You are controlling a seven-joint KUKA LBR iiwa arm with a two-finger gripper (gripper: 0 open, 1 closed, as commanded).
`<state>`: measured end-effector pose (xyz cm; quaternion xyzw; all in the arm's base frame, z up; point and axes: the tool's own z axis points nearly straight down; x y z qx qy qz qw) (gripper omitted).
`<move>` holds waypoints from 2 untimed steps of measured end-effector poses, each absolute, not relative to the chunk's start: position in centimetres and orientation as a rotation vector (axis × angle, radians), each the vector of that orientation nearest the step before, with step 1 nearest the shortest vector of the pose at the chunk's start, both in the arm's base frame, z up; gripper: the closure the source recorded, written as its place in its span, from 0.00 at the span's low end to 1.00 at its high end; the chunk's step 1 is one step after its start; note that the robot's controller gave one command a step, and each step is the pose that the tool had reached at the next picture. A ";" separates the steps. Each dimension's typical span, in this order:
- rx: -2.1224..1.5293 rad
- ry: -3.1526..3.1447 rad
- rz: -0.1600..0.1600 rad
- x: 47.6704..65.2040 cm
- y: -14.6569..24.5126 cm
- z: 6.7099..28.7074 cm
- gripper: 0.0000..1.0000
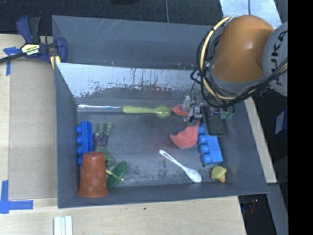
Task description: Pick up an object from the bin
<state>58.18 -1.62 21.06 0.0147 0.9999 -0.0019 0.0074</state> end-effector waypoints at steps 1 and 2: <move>-0.156 3.119 -0.009 55.5 -0.5 14.4 1.00; -0.240 3.121 -0.008 55.4 -0.7 17.1 1.00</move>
Offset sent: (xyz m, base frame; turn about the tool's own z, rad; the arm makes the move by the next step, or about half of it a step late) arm -0.0103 0.0049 0.1470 -0.0366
